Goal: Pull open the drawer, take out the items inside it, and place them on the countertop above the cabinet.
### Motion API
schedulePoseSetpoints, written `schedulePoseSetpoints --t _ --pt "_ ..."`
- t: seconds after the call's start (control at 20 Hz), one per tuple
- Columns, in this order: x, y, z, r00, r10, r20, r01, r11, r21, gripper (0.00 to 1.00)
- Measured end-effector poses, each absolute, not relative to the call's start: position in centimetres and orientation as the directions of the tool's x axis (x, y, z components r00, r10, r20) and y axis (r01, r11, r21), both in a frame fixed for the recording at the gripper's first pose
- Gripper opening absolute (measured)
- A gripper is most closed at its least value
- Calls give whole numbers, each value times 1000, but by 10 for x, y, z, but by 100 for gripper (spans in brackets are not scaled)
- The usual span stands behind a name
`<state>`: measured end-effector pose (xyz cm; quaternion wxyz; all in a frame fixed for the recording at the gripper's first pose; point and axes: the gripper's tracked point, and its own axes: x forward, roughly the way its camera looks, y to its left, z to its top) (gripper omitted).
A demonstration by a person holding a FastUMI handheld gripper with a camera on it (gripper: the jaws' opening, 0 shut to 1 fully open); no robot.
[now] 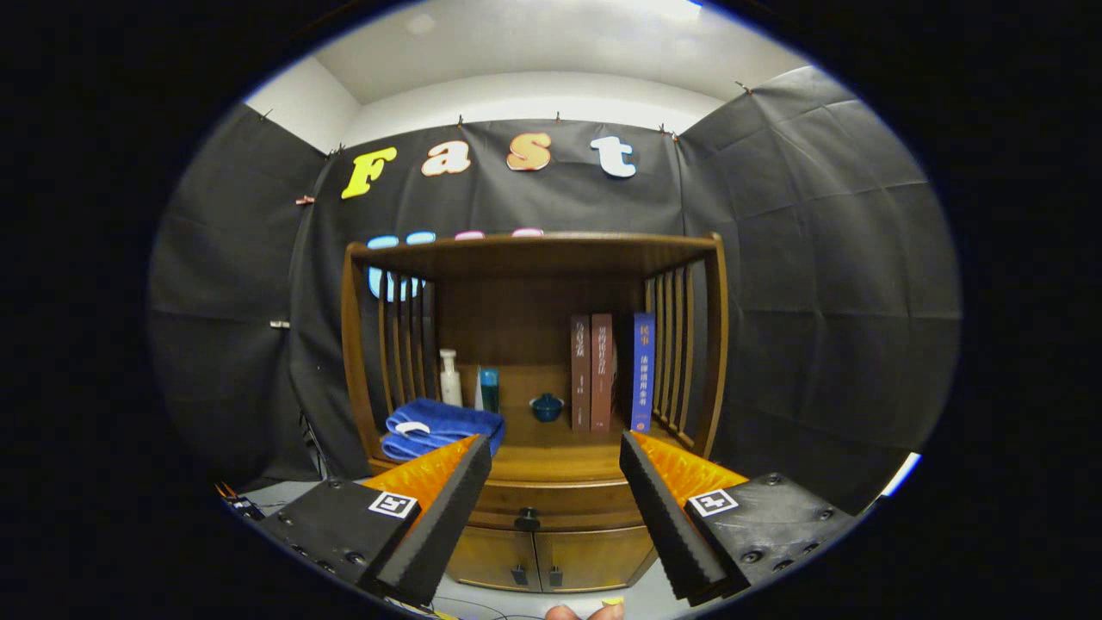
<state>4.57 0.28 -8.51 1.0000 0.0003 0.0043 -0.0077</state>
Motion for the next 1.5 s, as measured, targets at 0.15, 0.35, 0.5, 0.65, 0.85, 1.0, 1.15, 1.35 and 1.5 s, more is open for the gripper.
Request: schedulePoseSetpoints --t 0.15,0.35,0.5,0.65,0.85,1.0,1.15,1.35,1.5 --pt "70 8 -143 999 -10 -45 10 1000 -3 99" --pt "97 7 -204 998 -16 -67 14 999 -29 99" --pt "113 8 -232 998 -14 -55 12 999 -45 99" --pt "134 15 -260 998 -10 -59 6 998 -64 99" --pt "159 27 -298 994 7 -107 -12 999 -43 99" --pt "175 32 -320 990 14 -142 -14 1000 -2 85" --pt "190 30 -327 988 -9 -154 13 1000 22 65" --pt "192 30 -327 987 -20 -162 27 999 43 45" --pt "189 29 -329 985 -18 -171 23 999 26 31"
